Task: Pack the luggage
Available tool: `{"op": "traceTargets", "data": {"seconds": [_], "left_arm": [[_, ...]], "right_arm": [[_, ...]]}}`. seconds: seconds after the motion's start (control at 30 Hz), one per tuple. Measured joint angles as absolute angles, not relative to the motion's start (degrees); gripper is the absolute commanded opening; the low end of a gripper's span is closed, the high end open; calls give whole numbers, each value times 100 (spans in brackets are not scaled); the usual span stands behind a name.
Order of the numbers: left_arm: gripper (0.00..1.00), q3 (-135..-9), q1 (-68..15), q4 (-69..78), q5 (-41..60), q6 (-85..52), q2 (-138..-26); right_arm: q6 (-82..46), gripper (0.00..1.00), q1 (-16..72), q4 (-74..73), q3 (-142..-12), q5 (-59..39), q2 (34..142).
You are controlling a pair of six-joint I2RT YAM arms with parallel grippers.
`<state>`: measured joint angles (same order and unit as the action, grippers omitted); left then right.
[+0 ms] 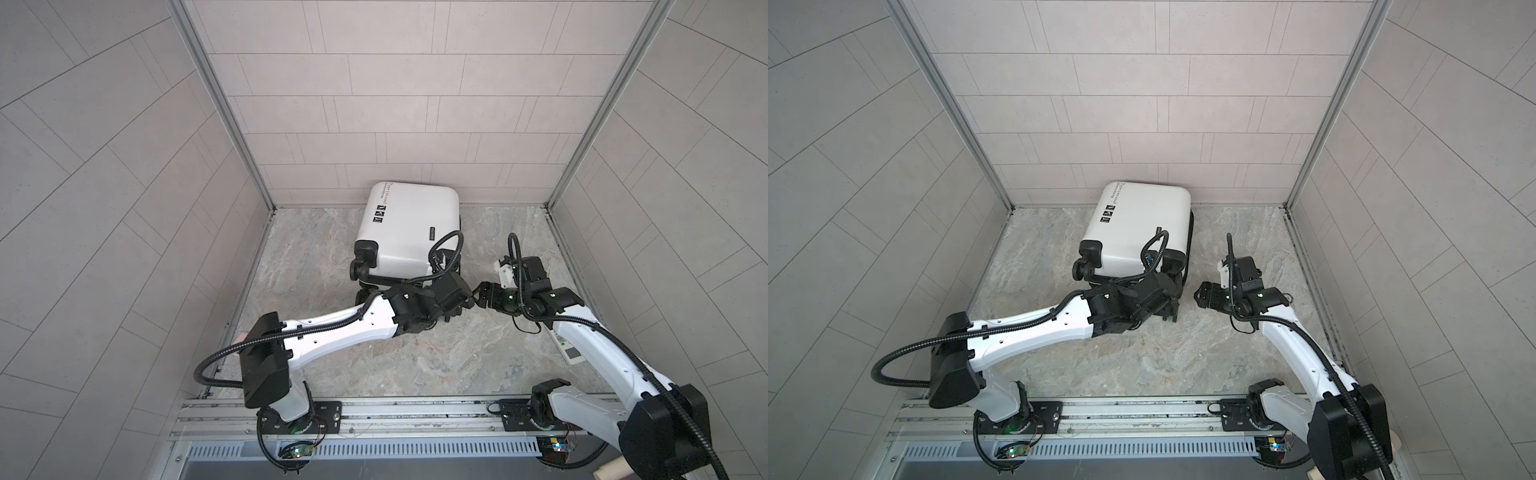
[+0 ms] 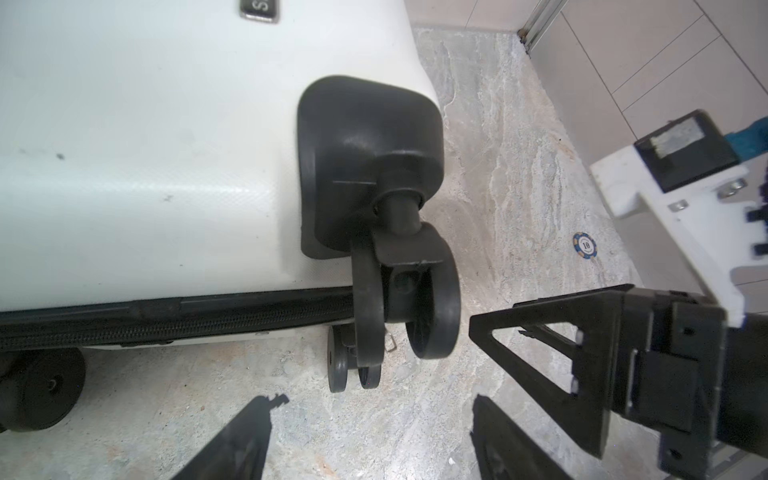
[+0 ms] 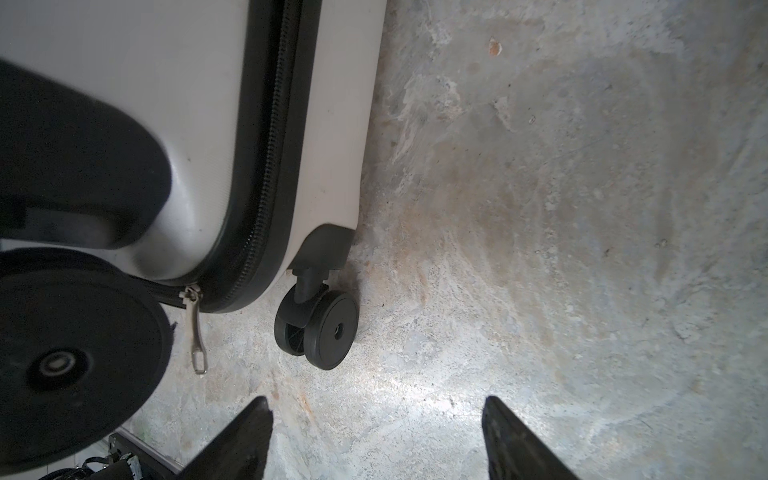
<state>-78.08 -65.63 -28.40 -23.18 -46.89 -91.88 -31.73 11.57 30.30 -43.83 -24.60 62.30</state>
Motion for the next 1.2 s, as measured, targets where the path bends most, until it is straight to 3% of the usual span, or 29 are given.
{"op": "traceTargets", "data": {"seconds": [0.53, 0.93, 1.2], "left_arm": [[78, -8337, -6335, -2764, -1903, -4694, -10014], [69, -8562, -6003, -2646, -1769, -4689, -10401], [56, -8624, -5975, -2585, -1629, -4646, -10547]], "right_arm": [[-3173, 81, 1157, 3030, -4386, -2499, 6230], [-3170, 80, 1155, 3026, -4383, -2512, 6235], [-3151, 69, 1153, 2985, -4372, -2578, 6300]]}}
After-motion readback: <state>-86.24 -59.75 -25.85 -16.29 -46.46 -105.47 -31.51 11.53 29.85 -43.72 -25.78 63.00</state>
